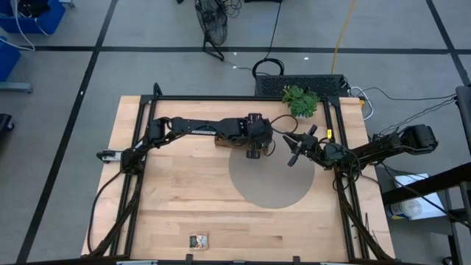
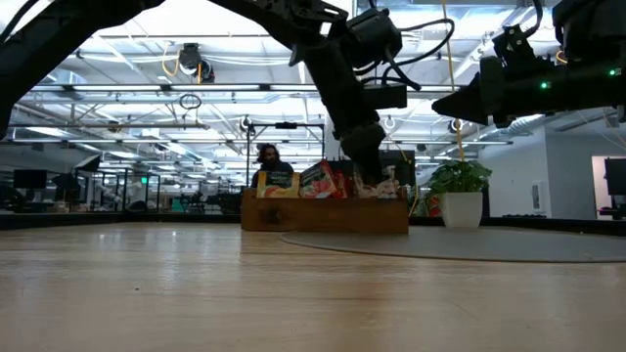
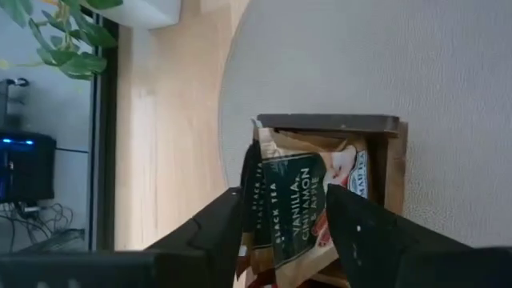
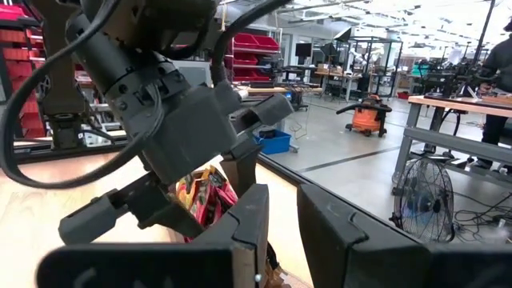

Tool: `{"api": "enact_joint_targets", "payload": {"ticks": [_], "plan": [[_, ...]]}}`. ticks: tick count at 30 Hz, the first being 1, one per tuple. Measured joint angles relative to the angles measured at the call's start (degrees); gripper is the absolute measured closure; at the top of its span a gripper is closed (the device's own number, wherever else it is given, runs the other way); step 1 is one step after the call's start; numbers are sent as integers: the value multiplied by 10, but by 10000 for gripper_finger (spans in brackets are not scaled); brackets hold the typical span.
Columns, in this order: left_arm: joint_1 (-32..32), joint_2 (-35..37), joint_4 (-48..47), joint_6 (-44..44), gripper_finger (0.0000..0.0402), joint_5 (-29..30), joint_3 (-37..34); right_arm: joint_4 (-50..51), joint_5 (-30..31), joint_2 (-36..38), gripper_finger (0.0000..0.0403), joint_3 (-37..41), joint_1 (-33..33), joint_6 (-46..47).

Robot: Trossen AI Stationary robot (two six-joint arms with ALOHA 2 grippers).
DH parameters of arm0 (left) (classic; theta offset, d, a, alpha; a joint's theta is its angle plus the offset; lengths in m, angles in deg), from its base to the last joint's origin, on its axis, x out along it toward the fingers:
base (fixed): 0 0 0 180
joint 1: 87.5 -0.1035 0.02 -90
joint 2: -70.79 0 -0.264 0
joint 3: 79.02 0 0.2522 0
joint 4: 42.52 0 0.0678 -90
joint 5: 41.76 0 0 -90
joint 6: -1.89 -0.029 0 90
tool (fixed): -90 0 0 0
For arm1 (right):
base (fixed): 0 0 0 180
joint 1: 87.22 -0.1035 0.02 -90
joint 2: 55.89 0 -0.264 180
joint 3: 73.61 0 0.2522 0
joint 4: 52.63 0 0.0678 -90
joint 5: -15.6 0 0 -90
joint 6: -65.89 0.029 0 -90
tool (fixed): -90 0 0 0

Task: Pick & Place Tea
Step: Put the brown tea bag into the right section of the wooden organizer

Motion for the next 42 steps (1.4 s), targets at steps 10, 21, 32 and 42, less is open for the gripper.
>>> {"api": "enact_joint_targets", "payload": {"ticks": [10,21,32,42], "plan": [[16,14,4,-88,187,153,0,5,1,0,344,0,0,0],[2,167,-139,65,188,-20,-1,13,1,0,344,0,1,0],[43,363,-179,311,201,-346,-336,21,0,0,344,0,1,17],[267,420,121,703,219,-433,-645,6,-2,0,344,0,1,28]]}}
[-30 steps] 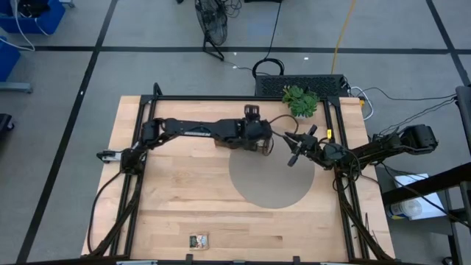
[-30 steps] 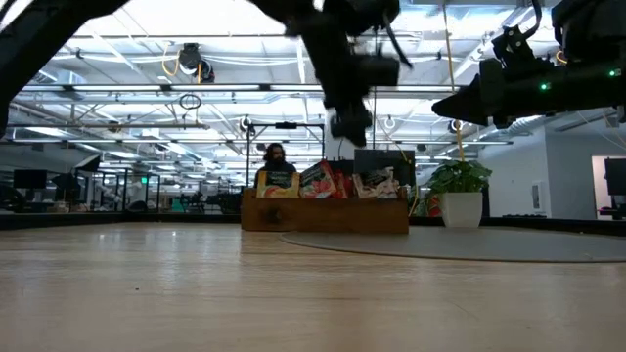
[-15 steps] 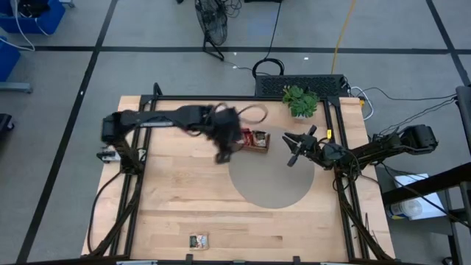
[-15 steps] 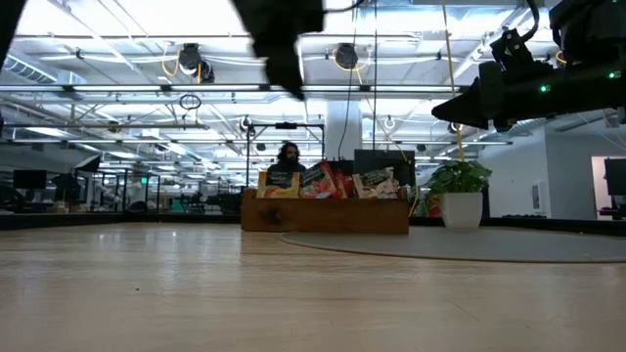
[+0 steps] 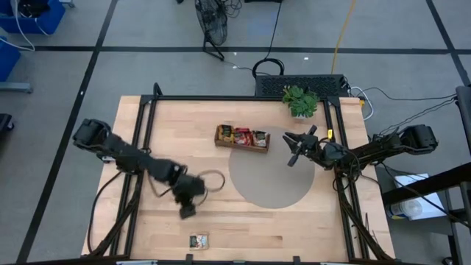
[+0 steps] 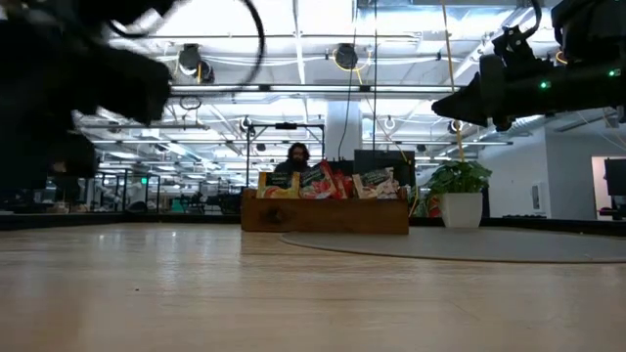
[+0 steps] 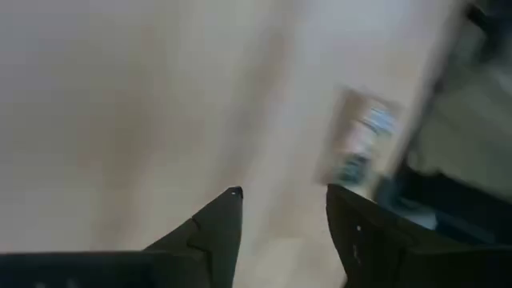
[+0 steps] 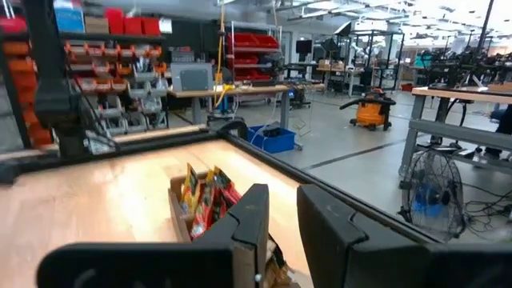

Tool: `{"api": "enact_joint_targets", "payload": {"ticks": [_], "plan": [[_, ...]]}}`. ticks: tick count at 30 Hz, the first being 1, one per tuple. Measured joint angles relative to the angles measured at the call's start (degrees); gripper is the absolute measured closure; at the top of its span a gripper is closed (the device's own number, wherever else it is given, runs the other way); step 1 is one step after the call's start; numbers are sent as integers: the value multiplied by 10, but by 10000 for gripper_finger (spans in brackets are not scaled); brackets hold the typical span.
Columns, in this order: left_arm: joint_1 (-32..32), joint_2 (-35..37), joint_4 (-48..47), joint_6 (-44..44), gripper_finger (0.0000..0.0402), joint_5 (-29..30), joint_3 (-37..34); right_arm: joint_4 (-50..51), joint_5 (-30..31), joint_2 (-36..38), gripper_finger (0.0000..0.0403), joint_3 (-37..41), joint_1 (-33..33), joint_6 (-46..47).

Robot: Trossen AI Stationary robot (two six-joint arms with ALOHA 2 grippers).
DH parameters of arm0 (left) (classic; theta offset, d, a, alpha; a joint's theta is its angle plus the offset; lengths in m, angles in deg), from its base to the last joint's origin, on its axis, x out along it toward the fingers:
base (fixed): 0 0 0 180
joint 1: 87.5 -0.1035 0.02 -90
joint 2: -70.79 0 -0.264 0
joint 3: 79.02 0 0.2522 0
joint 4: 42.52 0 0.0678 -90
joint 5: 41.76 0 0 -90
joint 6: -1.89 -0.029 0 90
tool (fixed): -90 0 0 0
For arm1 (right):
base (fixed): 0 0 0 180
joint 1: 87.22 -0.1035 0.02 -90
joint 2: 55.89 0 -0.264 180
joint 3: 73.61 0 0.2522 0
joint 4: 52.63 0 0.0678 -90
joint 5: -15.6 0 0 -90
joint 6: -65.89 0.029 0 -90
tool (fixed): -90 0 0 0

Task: Pick & Place Tea
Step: Put the brown tea bag into the right section of the wooden organizer

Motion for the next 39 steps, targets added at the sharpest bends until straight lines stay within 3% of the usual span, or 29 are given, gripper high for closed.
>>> {"api": "enact_joint_targets", "payload": {"ticks": [4,9,10,15,23,27,32,39], "plan": [[79,-7,166,-16,262,9,-24,-8,-17,0,344,0,0,4],[156,-20,258,-90,380,67,-23,-9,-39,0,344,0,-1,24],[163,-24,272,-85,389,68,-23,-7,-43,0,344,0,0,26],[183,-78,270,-27,397,78,-24,-10,-44,0,344,0,-1,30],[190,-160,450,-63,398,52,-22,-15,-44,0,344,0,-1,30],[191,-166,411,-38,399,74,-22,-15,-44,0,344,0,-1,30],[192,-192,397,-1,399,40,-20,-12,-44,0,344,0,-1,30],[183,-193,318,-15,399,81,-17,-11,-44,0,344,0,-1,30]]}}
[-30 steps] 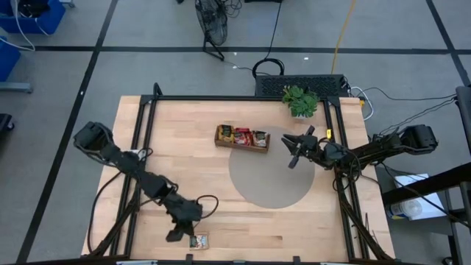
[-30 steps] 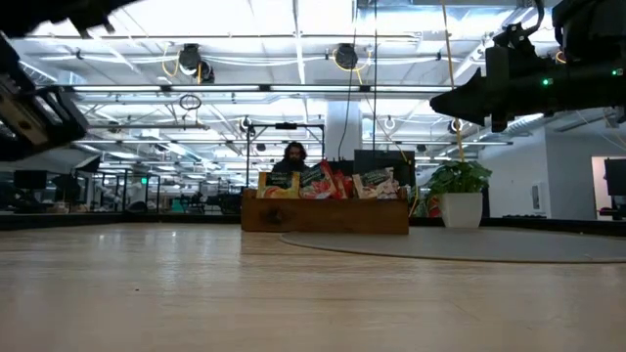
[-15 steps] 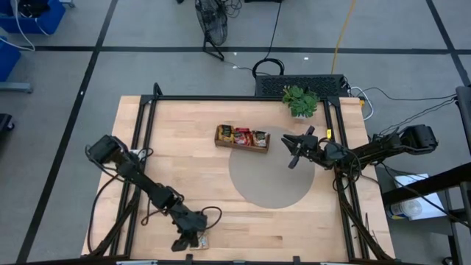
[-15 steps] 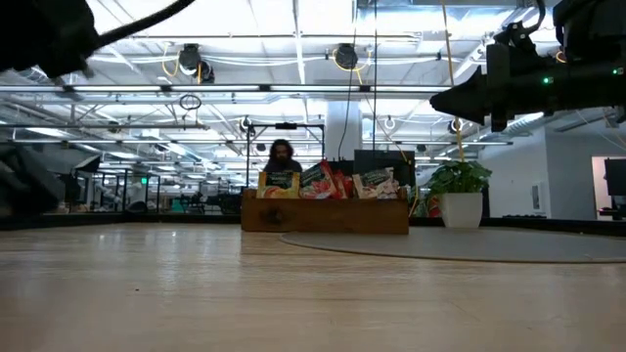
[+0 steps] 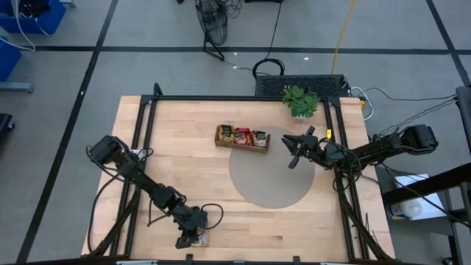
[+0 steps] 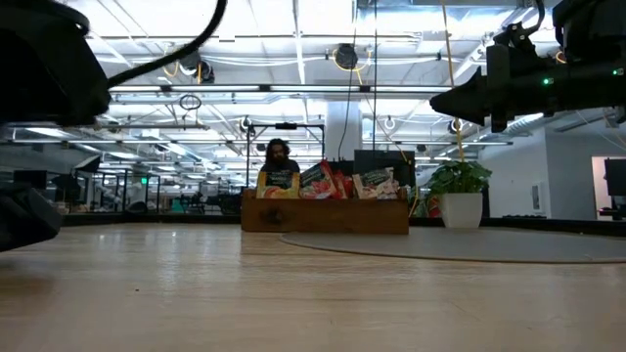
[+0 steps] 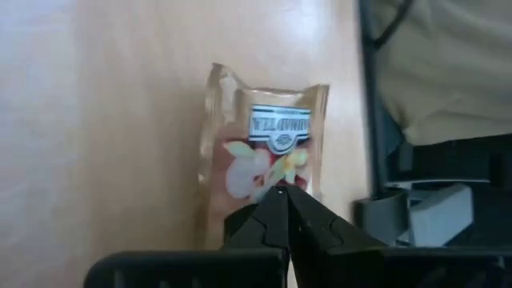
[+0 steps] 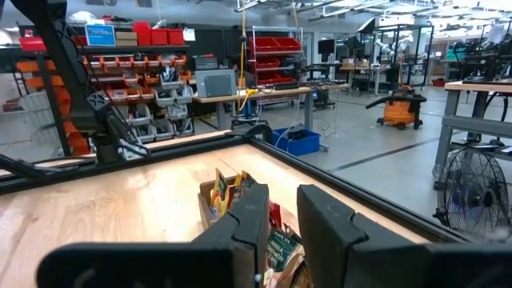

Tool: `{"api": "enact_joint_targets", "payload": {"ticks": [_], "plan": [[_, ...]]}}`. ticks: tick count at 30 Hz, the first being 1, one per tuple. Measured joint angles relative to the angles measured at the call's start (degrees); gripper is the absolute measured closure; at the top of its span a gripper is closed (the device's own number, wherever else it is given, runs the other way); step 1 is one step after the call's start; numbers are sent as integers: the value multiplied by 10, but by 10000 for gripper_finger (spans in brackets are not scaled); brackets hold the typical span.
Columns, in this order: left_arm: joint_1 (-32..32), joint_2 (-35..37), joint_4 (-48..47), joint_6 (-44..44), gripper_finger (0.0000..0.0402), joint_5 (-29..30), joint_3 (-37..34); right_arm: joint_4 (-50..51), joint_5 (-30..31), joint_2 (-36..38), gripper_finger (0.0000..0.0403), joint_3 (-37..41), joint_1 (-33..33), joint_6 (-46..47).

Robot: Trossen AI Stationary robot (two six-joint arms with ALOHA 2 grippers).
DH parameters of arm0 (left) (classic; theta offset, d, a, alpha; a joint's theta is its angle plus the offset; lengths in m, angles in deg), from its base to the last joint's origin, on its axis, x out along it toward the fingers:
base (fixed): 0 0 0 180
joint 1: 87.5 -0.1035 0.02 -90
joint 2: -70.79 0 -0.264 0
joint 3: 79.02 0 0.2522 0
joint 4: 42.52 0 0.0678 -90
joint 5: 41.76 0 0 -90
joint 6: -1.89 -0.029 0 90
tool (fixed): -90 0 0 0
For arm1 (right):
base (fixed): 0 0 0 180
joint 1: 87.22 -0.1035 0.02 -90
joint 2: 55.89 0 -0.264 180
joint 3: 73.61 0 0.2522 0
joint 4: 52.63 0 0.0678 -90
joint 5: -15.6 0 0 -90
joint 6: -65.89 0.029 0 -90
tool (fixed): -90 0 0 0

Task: Pick & Place Tea
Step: Put the brown tea bag into the right section of the wooden organizer

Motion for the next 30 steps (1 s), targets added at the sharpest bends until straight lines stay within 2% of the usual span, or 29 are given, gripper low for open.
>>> {"api": "enact_joint_targets", "payload": {"ticks": [5,11,14,18,21,25,30], "plan": [[-9,1,-31,-23,400,0,1,0,0,0,344,0,0,0],[-26,1,-59,-114,400,15,17,0,0,0,344,0,0,0],[-40,1,-108,-158,400,29,42,0,0,0,344,0,0,0],[-58,0,-225,-235,400,54,93,0,0,0,344,0,0,0],[-72,-1,-329,-304,400,129,135,0,0,0,344,0,0,0],[-92,-6,-448,-392,400,275,190,0,0,0,344,0,0,0],[-113,-9,-523,-504,399,370,235,0,0,0,344,0,0,2]]}}
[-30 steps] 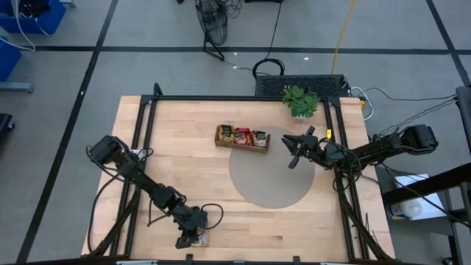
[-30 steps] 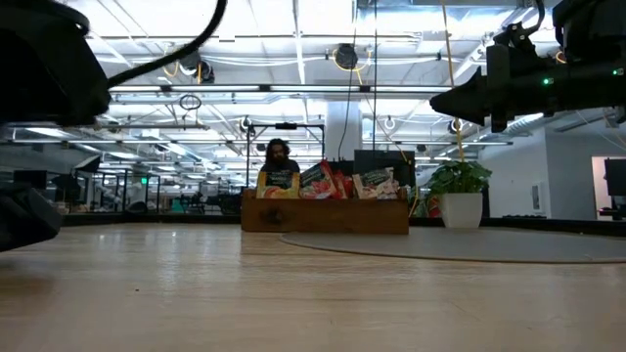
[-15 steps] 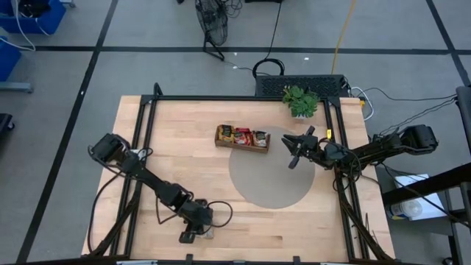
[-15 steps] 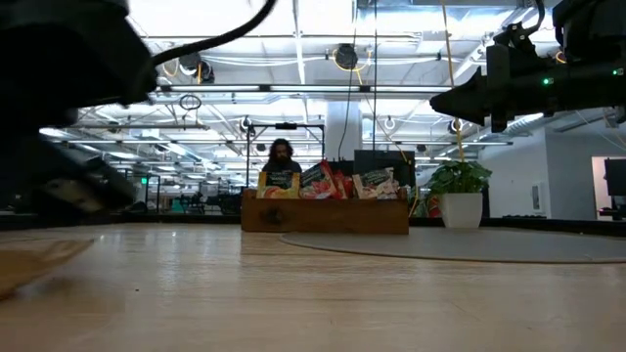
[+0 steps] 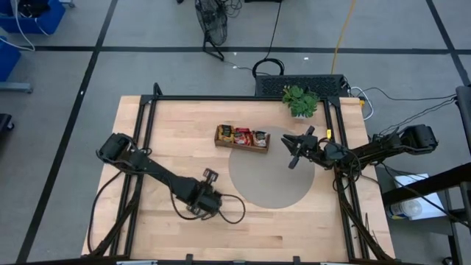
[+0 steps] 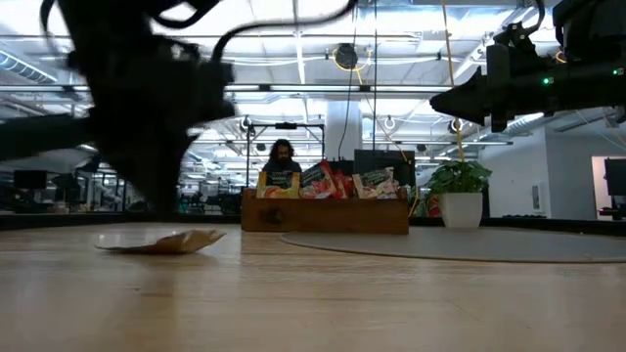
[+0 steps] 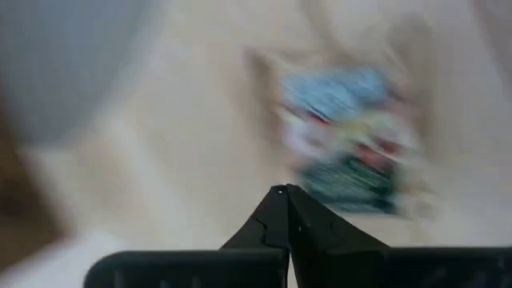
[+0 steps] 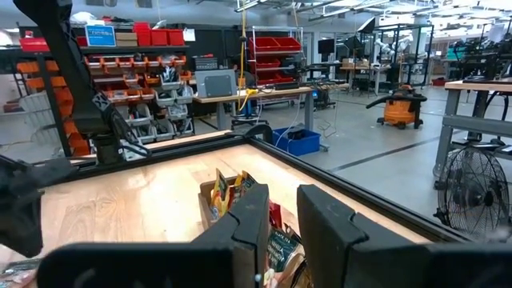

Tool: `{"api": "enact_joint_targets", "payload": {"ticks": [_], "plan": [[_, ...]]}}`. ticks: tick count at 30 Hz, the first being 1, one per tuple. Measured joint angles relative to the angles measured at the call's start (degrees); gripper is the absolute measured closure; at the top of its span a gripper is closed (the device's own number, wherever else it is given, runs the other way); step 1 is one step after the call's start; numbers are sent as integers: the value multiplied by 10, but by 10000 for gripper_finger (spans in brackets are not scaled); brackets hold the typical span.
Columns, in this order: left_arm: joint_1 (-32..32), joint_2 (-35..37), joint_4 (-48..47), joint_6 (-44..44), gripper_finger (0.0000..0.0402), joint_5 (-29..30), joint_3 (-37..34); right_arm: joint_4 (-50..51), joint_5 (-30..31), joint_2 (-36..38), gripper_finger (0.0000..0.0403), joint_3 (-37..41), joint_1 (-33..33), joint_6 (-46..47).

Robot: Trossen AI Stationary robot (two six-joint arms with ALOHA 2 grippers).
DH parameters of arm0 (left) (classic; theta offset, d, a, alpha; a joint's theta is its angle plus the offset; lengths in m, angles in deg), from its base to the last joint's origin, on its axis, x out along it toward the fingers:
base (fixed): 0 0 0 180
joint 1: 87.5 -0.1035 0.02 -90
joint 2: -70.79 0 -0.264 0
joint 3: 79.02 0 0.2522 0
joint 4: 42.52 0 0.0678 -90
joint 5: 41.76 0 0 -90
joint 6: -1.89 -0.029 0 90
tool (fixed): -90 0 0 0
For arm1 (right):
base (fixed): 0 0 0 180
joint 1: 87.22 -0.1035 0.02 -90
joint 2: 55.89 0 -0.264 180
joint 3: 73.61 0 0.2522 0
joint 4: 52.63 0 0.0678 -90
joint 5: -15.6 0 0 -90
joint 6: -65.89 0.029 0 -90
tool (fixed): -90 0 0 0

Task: Pick & Place Tea
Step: Put the brown tea bag into the right section of the wooden organizer

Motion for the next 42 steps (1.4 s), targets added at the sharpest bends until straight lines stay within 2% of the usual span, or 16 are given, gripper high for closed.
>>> {"api": "enact_joint_targets", "payload": {"ticks": [4,6,9,10,14,19,24,28,31,35,38,42], "plan": [[-4,1,-1,-93,399,125,13,0,-9,0,344,0,0,0],[-5,1,-6,-104,399,182,23,0,-67,0,344,0,0,-5],[-6,24,-2,-40,399,229,40,15,-181,-15,344,-17,-5,-45],[-7,40,3,-15,399,232,40,31,-203,-25,344,-31,-12,-59],[-4,123,44,44,399,238,-4,182,-210,-93,344,-136,-43,-129],[5,259,254,58,399,244,-141,353,-227,-243,344,-299,-82,-290],[5,350,517,50,399,217,-275,382,-225,-393,340,-412,-108,-436],[1,388,624,54,399,214,-344,389,-226,-466,310,-484,-116,-481],[-6,408,640,49,398,217,-370,382,-255,-505,272,-540,-116,-480],[-16,416,633,49,398,216,-382,424,-296,-553,226,-605,-107,-480],[-20,416,638,57,398,212,-379,438,-313,-591,213,-640,-99,-476],[-20,416,637,60,393,198,-380,434,-318,-626,216,-671,-91,-480]]}}
